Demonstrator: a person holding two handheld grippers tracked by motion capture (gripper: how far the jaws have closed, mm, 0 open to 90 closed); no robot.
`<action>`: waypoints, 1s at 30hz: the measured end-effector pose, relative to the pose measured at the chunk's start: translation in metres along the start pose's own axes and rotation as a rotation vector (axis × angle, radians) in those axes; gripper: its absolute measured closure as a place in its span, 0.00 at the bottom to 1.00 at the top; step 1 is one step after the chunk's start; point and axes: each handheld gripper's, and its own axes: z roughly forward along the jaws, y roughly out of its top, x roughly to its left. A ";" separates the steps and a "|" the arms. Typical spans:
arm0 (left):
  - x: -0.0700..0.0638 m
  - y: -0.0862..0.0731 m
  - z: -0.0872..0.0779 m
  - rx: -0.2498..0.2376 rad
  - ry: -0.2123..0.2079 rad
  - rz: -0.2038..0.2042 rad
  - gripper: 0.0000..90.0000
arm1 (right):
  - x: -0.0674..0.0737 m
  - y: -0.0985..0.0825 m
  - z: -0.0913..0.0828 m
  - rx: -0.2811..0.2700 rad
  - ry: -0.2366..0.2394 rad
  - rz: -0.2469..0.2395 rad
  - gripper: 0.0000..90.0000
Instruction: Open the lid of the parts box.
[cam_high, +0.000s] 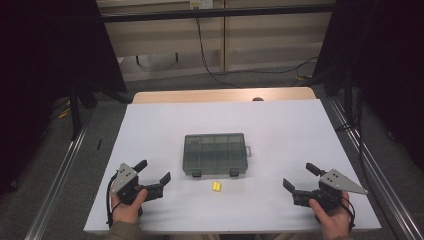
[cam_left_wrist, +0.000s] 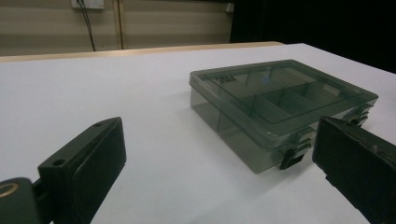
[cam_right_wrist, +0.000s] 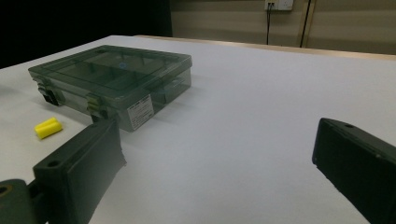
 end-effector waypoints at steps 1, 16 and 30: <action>0.000 0.000 0.000 0.001 0.004 0.002 0.03 | 0.000 0.000 0.000 0.001 -0.002 -0.003 0.01; -0.001 0.003 0.007 0.008 -0.023 -0.007 0.03 | 0.000 0.003 0.007 0.020 0.004 0.001 0.01; -0.009 0.009 0.023 0.052 -0.061 0.000 0.05 | 0.011 0.010 0.025 0.068 0.032 -0.051 0.06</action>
